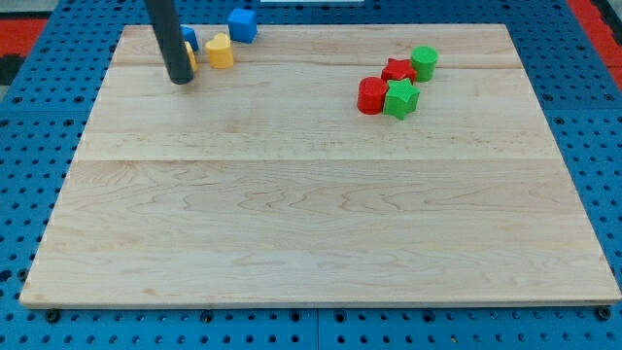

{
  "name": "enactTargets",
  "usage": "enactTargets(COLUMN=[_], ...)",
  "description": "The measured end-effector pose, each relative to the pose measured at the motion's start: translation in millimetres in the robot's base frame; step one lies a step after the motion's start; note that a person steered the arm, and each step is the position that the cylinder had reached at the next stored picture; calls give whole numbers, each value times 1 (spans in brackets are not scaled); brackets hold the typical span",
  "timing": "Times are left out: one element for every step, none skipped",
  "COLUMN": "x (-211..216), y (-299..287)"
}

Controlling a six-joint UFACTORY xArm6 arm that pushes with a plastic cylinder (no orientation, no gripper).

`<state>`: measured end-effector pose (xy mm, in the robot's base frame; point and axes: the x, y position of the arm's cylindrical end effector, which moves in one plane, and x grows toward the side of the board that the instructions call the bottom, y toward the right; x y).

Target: Place the yellow hexagon to the left of the yellow heart

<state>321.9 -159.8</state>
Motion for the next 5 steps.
enactTargets(x=[0, -63, -128, -130, -129], y=[72, 125, 127, 120, 110])
